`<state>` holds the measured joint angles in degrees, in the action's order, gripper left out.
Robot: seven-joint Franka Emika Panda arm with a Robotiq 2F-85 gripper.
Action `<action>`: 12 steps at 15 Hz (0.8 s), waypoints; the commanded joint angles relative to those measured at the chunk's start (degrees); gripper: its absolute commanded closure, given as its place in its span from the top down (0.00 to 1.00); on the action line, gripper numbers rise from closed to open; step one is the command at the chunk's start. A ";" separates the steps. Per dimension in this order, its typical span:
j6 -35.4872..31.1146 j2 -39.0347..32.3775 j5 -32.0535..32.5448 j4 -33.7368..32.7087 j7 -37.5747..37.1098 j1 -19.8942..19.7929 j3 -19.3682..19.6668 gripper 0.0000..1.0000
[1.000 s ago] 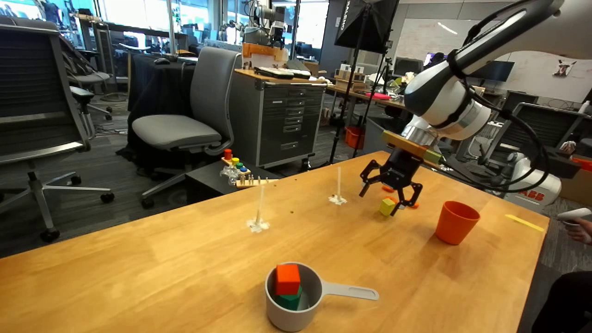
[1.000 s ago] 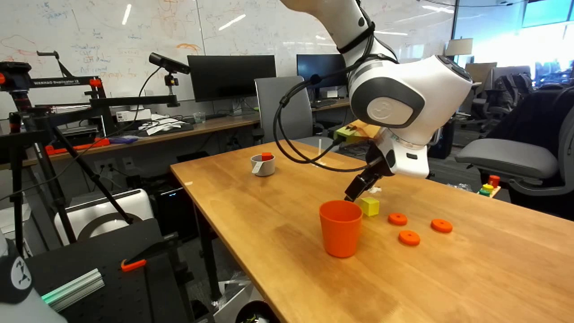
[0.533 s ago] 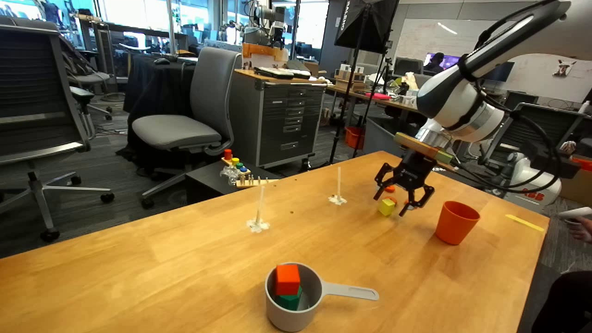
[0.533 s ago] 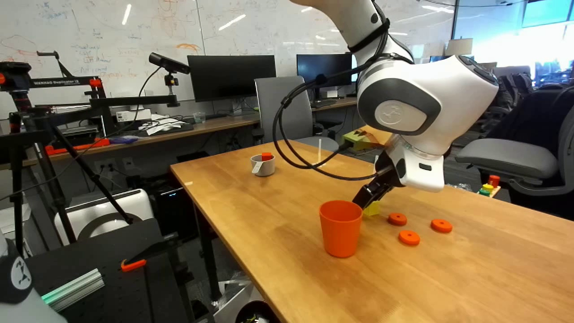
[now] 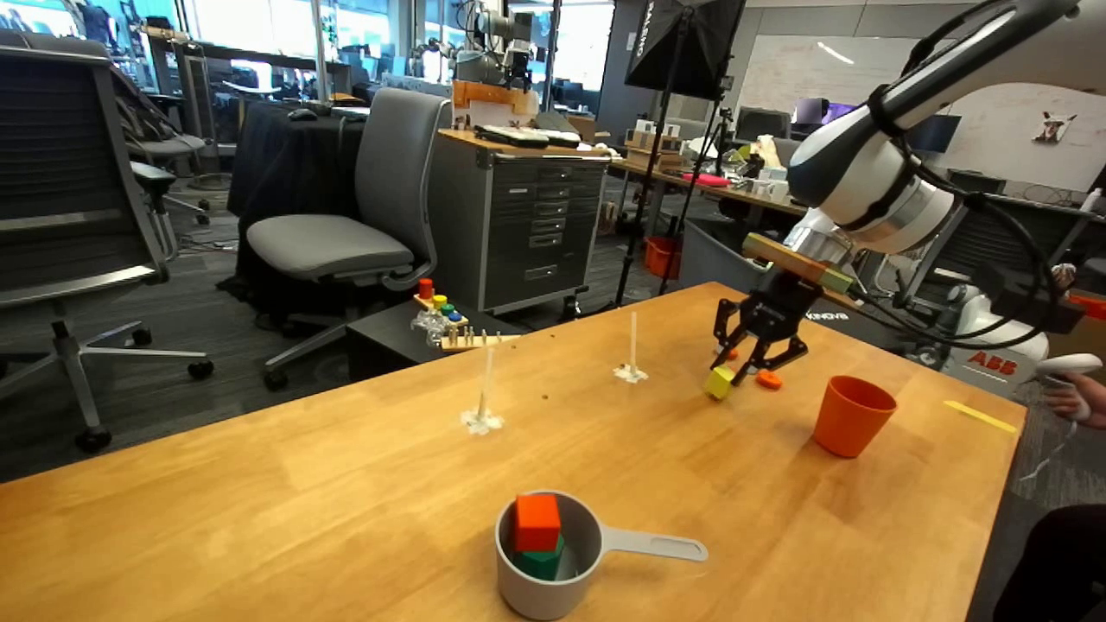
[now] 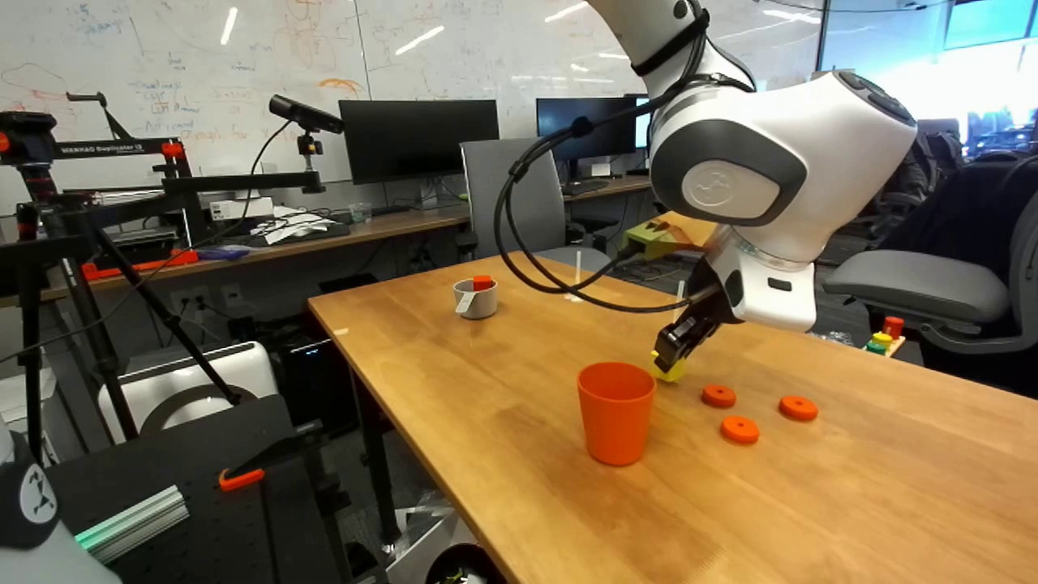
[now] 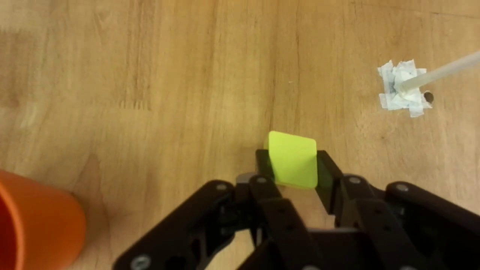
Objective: Put the green, orange and yellow blocks in the pot
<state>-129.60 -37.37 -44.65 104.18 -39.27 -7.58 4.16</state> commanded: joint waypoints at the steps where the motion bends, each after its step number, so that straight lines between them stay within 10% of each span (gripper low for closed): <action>1: 1.14 4.38 -2.25 1.65 2.56 0.89 -1.80 0.08; 12: 6.62 6.47 1.21 -3.88 1.69 15.90 -10.35 0.08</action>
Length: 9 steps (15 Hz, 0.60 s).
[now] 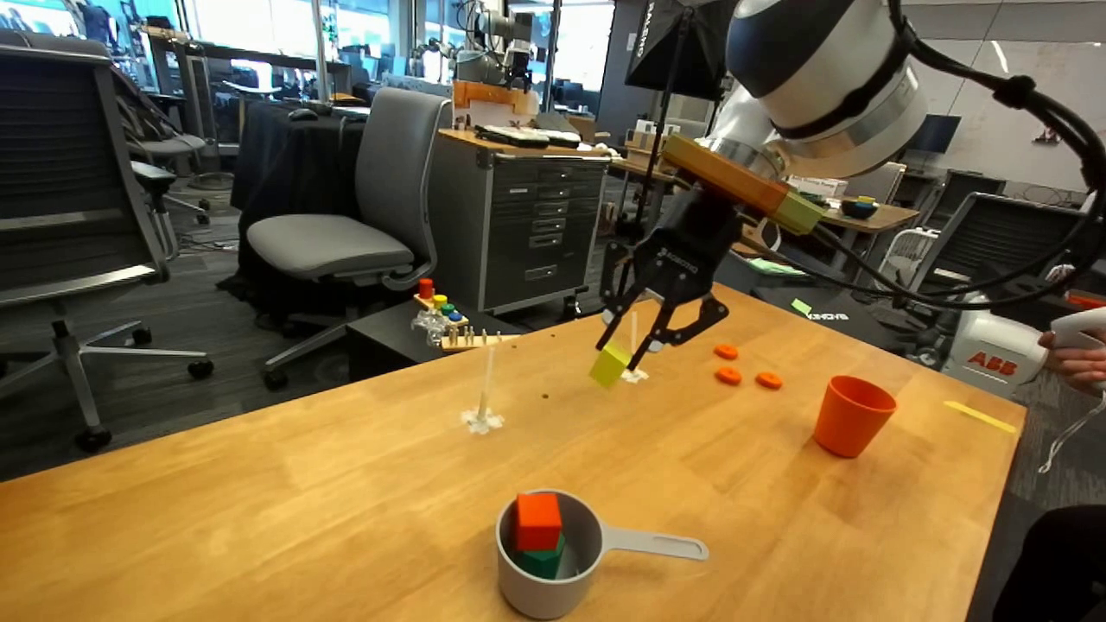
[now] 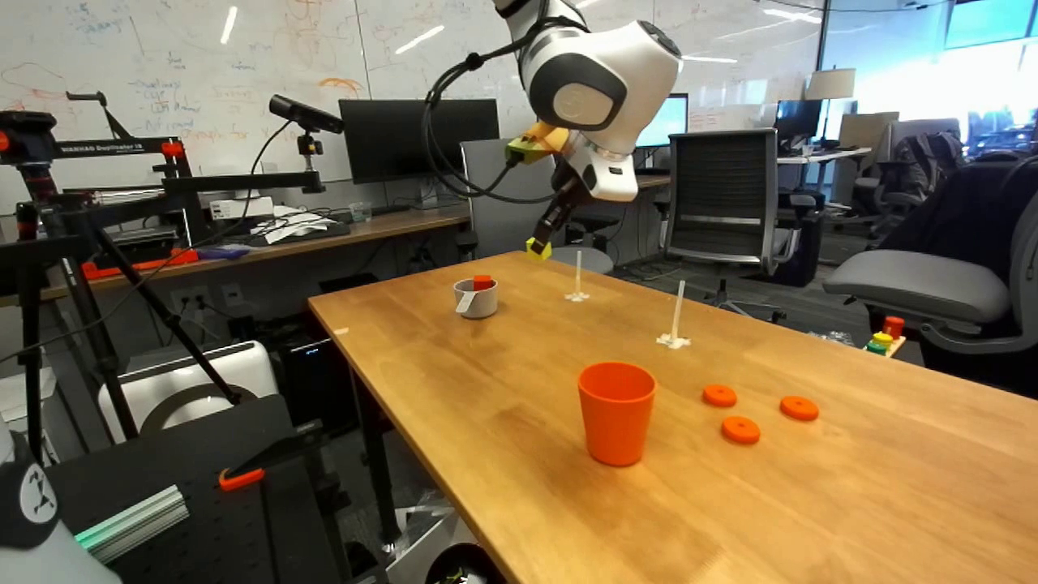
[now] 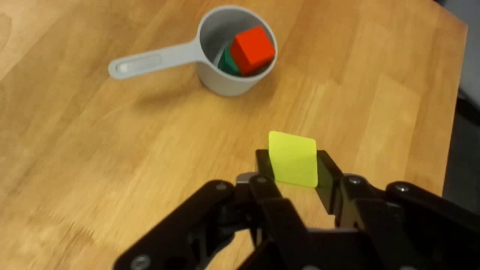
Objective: Put the green, orange and yellow blocks in the pot
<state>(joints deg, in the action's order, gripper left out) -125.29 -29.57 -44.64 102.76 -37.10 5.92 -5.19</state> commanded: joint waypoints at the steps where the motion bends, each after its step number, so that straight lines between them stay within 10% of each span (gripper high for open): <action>1: 2.53 -2.11 1.13 -2.94 -0.37 3.37 -1.55 0.08; 9: 3.31 -9.90 1.92 -6.55 -1.64 8.74 -3.08 0.09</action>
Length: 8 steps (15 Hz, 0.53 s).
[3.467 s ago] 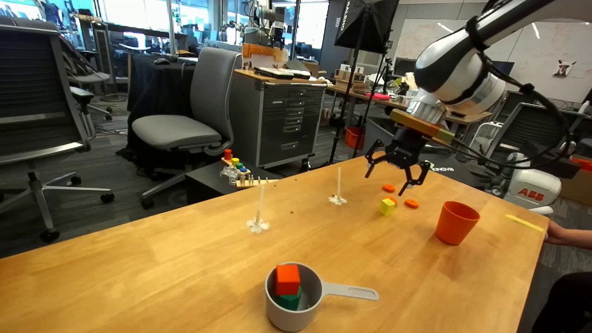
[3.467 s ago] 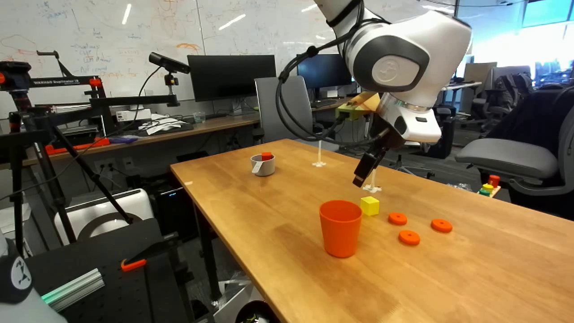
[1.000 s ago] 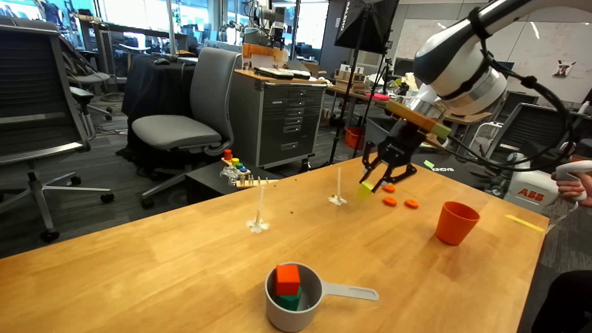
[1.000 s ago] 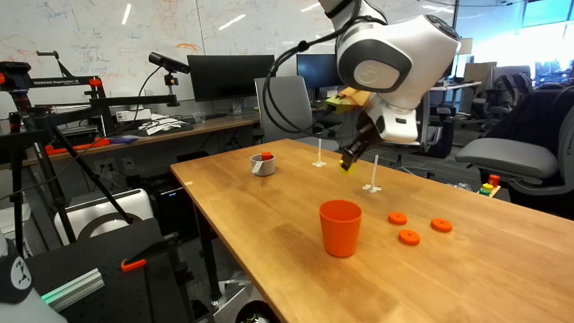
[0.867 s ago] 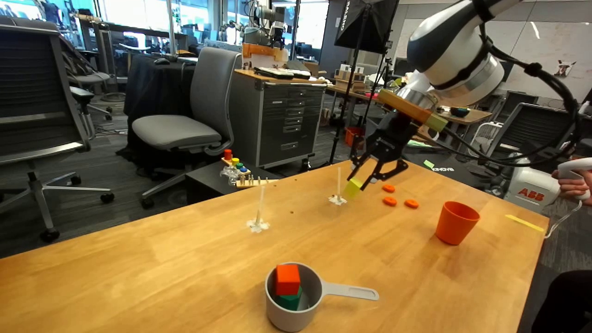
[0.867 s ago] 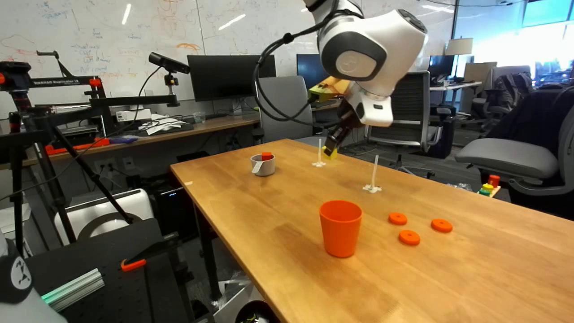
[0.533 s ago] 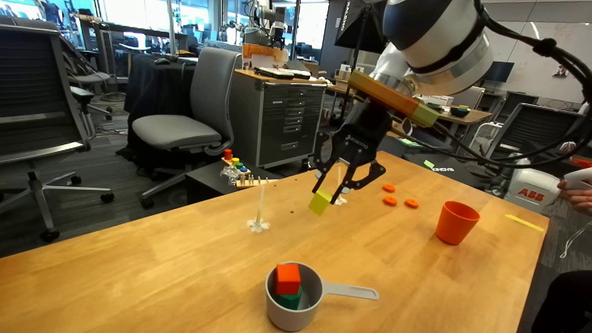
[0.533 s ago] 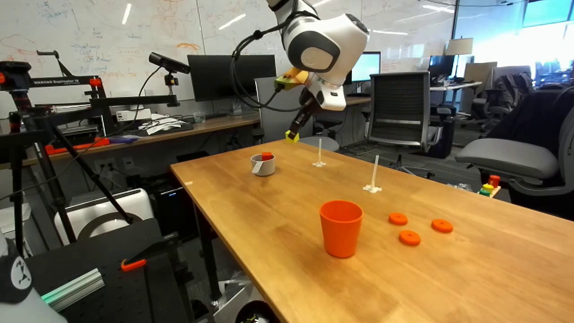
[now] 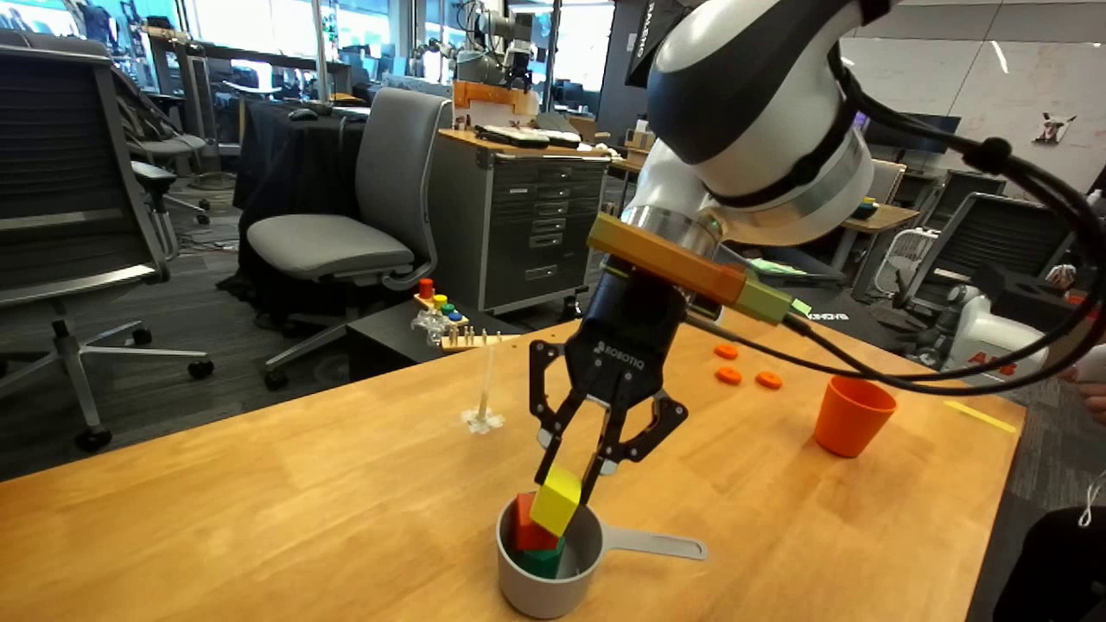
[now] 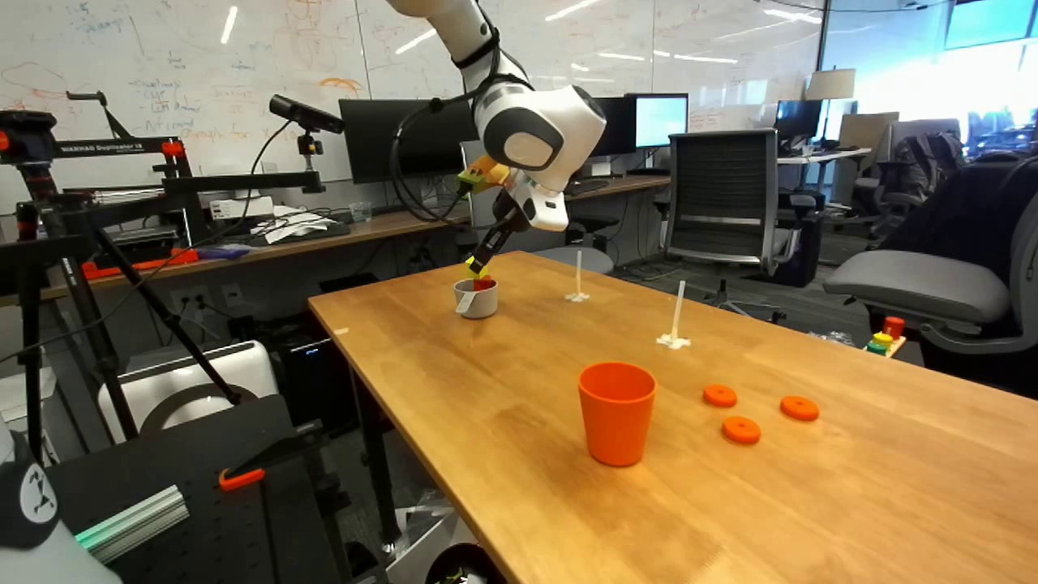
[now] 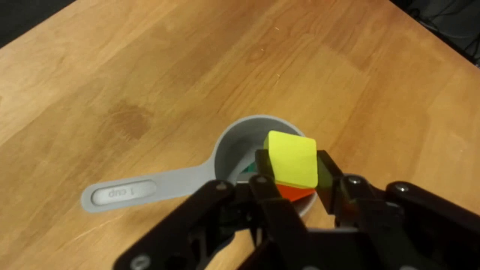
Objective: Put the green, orange and yellow blocks in the pot
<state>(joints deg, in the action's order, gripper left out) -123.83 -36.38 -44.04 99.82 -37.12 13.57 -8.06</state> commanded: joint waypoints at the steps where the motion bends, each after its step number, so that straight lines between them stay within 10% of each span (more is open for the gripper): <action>1: 2.35 -3.46 1.41 -4.20 -1.97 1.53 -0.21 0.10; 2: 3.12 -3.52 1.60 -4.90 -2.84 1.69 -0.04 0.58; 8: 3.29 -3.06 2.27 -5.25 -3.88 1.48 0.24 0.95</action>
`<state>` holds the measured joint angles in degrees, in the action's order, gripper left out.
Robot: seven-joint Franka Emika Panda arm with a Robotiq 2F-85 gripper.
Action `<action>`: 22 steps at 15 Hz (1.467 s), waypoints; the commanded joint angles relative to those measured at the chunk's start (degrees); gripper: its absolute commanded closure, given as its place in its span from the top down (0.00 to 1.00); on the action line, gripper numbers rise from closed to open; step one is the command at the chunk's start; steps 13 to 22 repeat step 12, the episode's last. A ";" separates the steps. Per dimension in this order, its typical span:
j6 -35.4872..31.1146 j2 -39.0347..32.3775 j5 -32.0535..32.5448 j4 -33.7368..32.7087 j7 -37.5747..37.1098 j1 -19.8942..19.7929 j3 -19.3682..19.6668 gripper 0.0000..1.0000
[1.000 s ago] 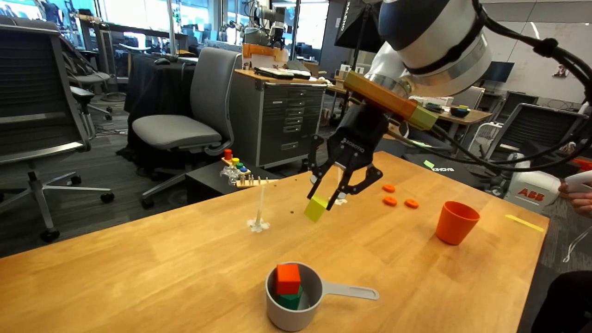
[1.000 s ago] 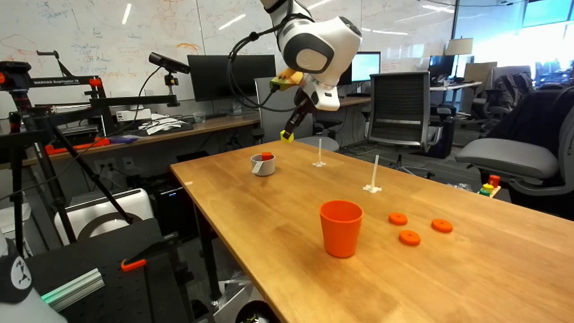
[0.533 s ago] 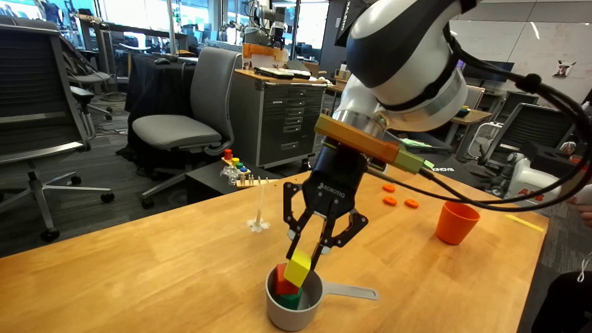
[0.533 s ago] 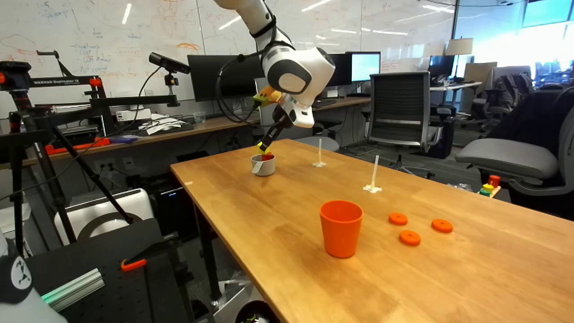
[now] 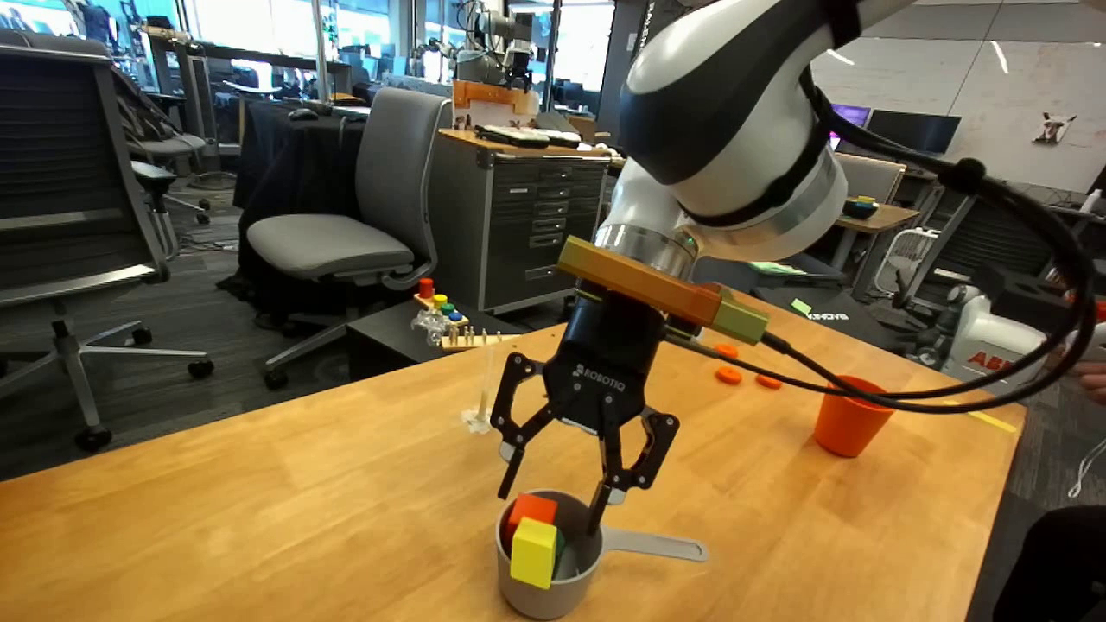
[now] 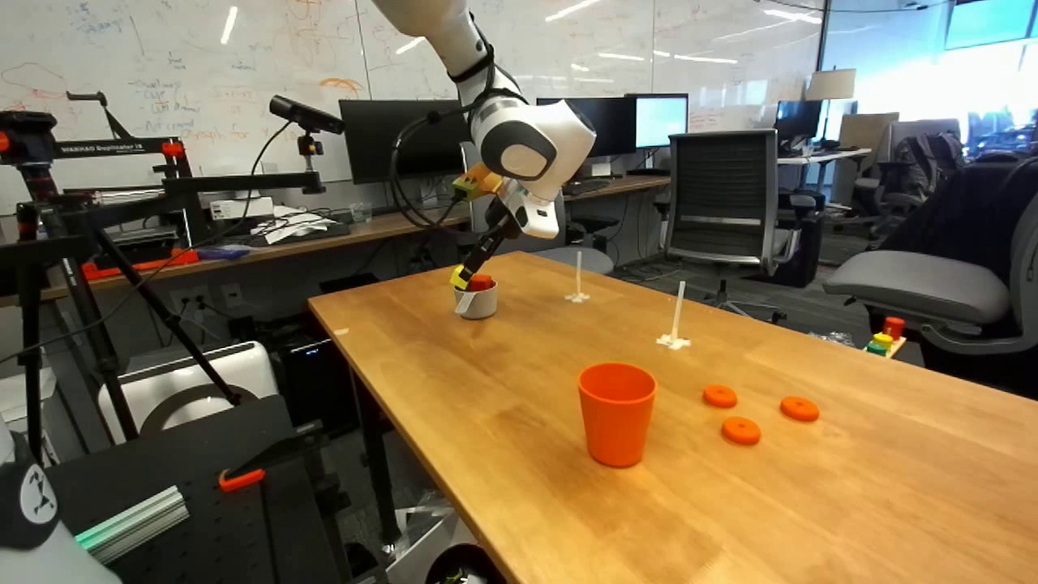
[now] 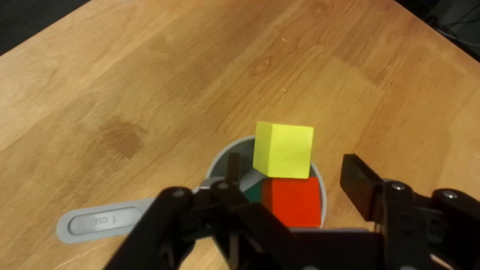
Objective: Put the green, orange and yellow blocks in the pot
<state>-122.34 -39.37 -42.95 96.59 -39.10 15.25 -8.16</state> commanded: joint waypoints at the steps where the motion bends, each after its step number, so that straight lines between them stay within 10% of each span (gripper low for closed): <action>1: 1.67 0.23 0.95 -1.79 -1.84 -0.32 0.29 1.00; 10: 1.76 13.75 -0.03 4.29 -2.37 -4.98 2.73 1.00; 22: 0.72 9.26 0.17 0.54 -0.88 -4.58 2.08 1.00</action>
